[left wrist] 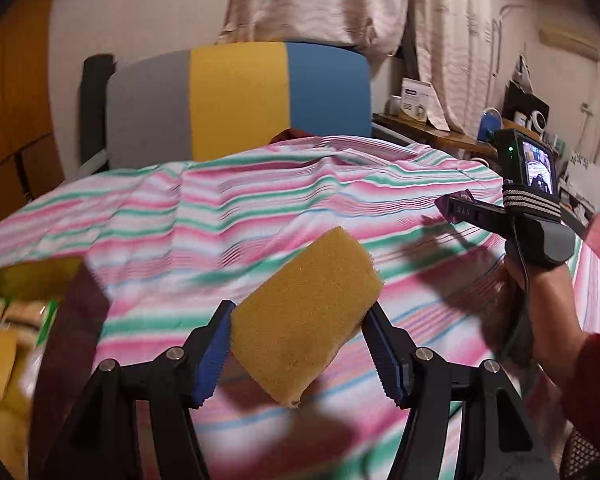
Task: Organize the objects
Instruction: 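Carry the sponge into the tray and open left while right carries the purple packet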
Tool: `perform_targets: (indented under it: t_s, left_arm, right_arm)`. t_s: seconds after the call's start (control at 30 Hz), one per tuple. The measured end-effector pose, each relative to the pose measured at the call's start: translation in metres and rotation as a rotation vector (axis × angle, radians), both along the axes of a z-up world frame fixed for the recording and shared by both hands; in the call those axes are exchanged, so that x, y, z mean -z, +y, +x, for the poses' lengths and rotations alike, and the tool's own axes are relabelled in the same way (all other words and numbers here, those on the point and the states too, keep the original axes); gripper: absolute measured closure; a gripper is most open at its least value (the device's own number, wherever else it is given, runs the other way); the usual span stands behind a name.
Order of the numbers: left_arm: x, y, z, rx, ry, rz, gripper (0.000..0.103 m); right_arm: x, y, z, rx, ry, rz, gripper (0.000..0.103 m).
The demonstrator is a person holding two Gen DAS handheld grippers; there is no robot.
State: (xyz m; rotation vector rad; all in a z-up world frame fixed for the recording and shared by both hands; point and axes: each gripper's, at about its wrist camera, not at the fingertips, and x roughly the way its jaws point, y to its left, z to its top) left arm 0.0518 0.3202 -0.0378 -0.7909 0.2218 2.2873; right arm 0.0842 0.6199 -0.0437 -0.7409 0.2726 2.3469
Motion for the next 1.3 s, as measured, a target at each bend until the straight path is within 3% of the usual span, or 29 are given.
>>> perform_targets:
  t_s: [0.4,0.67,0.87,1.13,1.3]
  left_arm:
    - [-0.037,-0.081,0.008,-0.046,-0.040,0.101,0.038]
    - [-0.060,-0.140,-0.015,-0.152,-0.052,0.189,0.037]
    - [-0.062,-0.184,-0.046,-0.269,-0.065,0.192,0.037]
    - [-0.040,-0.233,-0.099,-0.390,-0.231,0.168,0.035]
    - [-0.024,-0.244,-0.114,-0.391,-0.312,0.124,0.035]
  right_arm:
    - [-0.010,-0.036,-0.017,-0.140,-0.081,0.104,0.061]
    - [-0.030,-0.058,0.004,-0.174,0.038,-0.036,0.061]
    - [-0.051,-0.103,0.009,-0.284,0.131,-0.102,0.061]
    - [-0.068,-0.178,-0.001,-0.463,0.195,-0.179,0.061]
    - [-0.077,-0.223,-0.011,-0.571,0.217,-0.218,0.061]
